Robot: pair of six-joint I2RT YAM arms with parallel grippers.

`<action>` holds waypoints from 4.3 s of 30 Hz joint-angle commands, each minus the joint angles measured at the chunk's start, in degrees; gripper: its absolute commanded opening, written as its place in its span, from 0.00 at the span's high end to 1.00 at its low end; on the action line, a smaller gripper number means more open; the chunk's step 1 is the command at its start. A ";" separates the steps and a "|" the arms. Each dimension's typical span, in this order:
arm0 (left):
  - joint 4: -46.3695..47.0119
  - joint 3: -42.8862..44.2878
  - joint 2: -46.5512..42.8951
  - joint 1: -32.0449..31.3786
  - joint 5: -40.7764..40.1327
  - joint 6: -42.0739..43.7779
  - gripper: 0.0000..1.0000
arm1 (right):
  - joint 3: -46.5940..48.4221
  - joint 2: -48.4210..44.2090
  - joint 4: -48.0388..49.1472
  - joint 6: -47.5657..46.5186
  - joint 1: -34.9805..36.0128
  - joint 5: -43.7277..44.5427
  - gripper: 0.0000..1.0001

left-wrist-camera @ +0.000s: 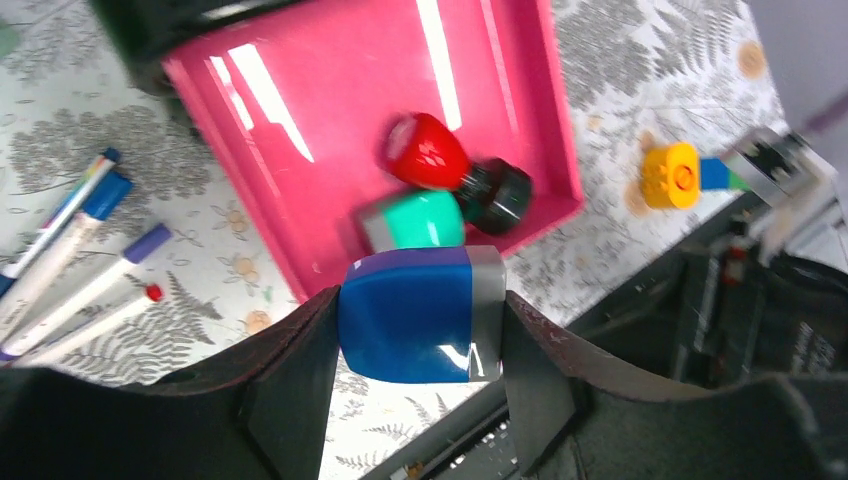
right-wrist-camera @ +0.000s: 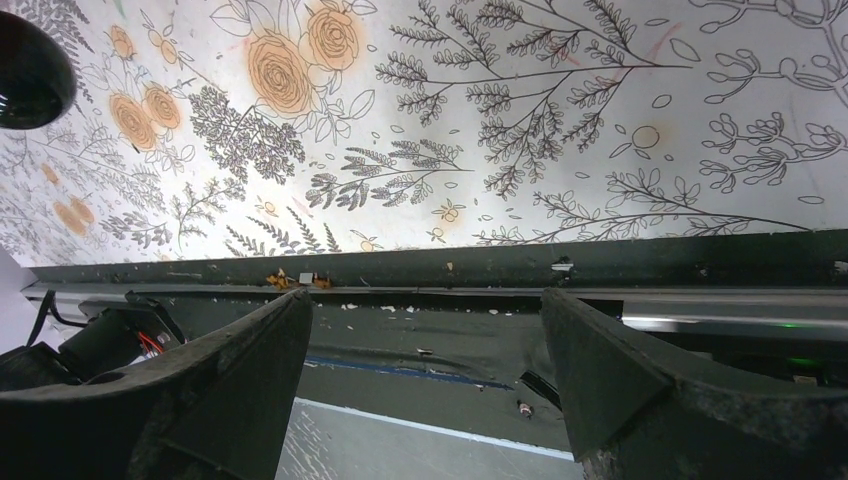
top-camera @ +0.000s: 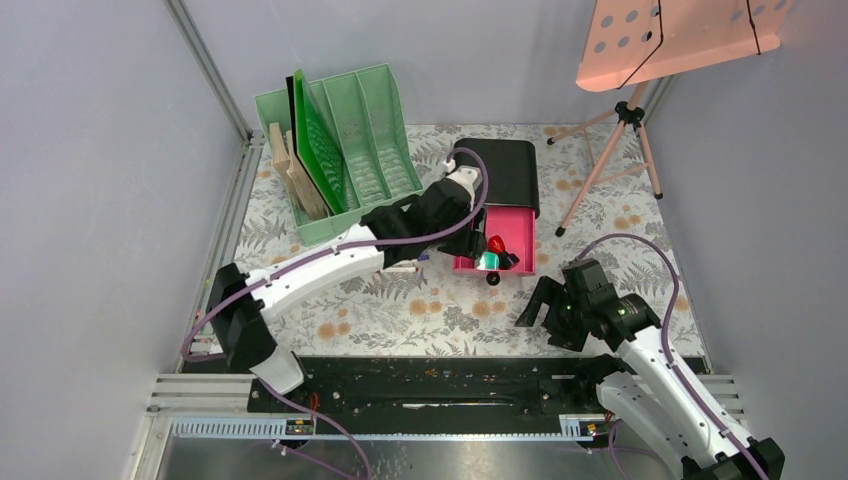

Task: Organize the desk
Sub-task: Place the stationery in the drawer, then close the drawer in the storage box.

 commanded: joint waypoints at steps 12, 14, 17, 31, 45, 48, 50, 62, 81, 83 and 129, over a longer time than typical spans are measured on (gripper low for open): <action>-1.70 12.79 12.36 6.45 3.46 4.41 1.00 | -1.09 2.99 3.28 0.39 0.42 -2.54 0.08; -2.14 13.94 13.39 6.48 2.74 4.32 1.00 | -1.11 3.06 3.30 0.31 0.39 -2.58 0.08; -2.25 14.30 13.79 6.45 0.04 3.65 1.00 | -0.95 3.32 3.24 0.28 0.39 -2.84 0.08; -3.72 18.41 18.88 6.49 -0.03 2.21 0.82 | -0.57 0.97 1.64 1.02 0.40 -1.44 0.09; -4.98 22.14 21.97 6.49 2.03 3.13 0.48 | 0.12 1.27 1.17 0.64 0.40 -1.43 0.08; -4.95 22.30 21.97 6.49 1.77 3.33 0.46 | 0.46 1.32 1.13 0.63 0.41 -1.44 0.08; -4.99 22.46 21.90 6.41 1.59 3.54 0.44 | 0.64 1.32 1.15 0.58 0.40 -1.44 0.08; -4.22 23.21 19.78 6.61 1.51 6.22 0.29 | 1.24 1.17 0.80 0.10 0.40 -1.36 0.08; 5.76 -1.74 -12.40 11.40 -2.19 8.99 0.15 | 5.31 0.23 3.32 -4.30 0.40 -3.30 0.08; 5.35 -5.66 -17.19 12.79 -2.44 8.60 0.14 | 5.28 0.54 5.10 -4.72 0.40 -4.62 0.08; 2.43 -42.93 -41.95 17.04 1.33 -9.01 0.02 | 13.08 23.76 25.96 -10.62 14.23 14.89 0.42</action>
